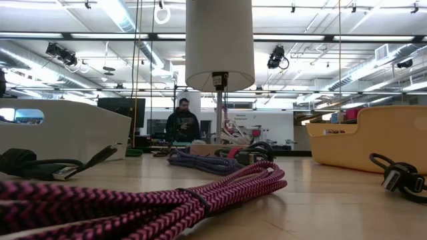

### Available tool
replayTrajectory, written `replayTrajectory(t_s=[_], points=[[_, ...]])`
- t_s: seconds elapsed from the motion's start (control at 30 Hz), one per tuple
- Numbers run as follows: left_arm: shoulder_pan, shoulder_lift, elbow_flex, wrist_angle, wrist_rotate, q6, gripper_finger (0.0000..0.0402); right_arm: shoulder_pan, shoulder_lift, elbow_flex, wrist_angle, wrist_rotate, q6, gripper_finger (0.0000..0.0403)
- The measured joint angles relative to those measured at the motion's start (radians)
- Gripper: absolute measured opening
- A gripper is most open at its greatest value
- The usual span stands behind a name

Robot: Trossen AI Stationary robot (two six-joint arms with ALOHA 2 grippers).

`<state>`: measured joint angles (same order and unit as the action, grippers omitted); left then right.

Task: Pick & Place USB Port
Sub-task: Put the right green patterned USB charger into the gray bin

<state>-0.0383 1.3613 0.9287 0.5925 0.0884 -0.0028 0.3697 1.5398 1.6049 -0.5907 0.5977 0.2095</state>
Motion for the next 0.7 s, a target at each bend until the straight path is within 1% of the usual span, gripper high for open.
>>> replayTrajectory(t_s=[0.13,0.23,0.37,0.43,0.5,0.53,0.6,0.63,0.7], points=[[0.000,0.000,-0.001,-0.005,-0.002,-0.001,0.0192,0.000,0.000,-0.019,0.010,0.016,-0.046,0.0000],[0.001,0.000,-0.002,-0.002,-0.010,-0.003,0.0192,-0.013,0.004,-0.019,0.029,-0.006,-0.017,0.0000],[0.000,0.000,-0.002,-0.001,-0.019,-0.005,0.0193,0.000,0.019,-0.019,0.079,-0.032,-0.053,0.0000],[0.000,0.001,-0.003,-0.007,-0.014,-0.007,0.0191,0.003,0.024,-0.019,0.075,-0.034,-0.083,0.0000],[0.000,0.002,-0.003,-0.005,-0.012,-0.007,0.0183,0.001,0.023,-0.019,0.072,-0.030,-0.080,0.0000],[0.001,0.001,-0.003,-0.004,-0.013,-0.007,0.0175,-0.001,0.023,-0.019,0.073,-0.029,-0.074,0.0000],[0.001,0.000,-0.003,-0.007,0.001,0.003,0.0145,-0.005,0.023,-0.019,0.071,-0.030,-0.068,0.0000],[0.001,0.001,-0.003,-0.008,0.012,0.009,0.0123,-0.006,0.023,-0.019,0.067,-0.029,-0.068,0.0001],[0.001,0.001,-0.003,-0.009,0.015,0.022,0.0062,-0.006,0.023,-0.019,0.059,-0.031,-0.071,0.0009]])
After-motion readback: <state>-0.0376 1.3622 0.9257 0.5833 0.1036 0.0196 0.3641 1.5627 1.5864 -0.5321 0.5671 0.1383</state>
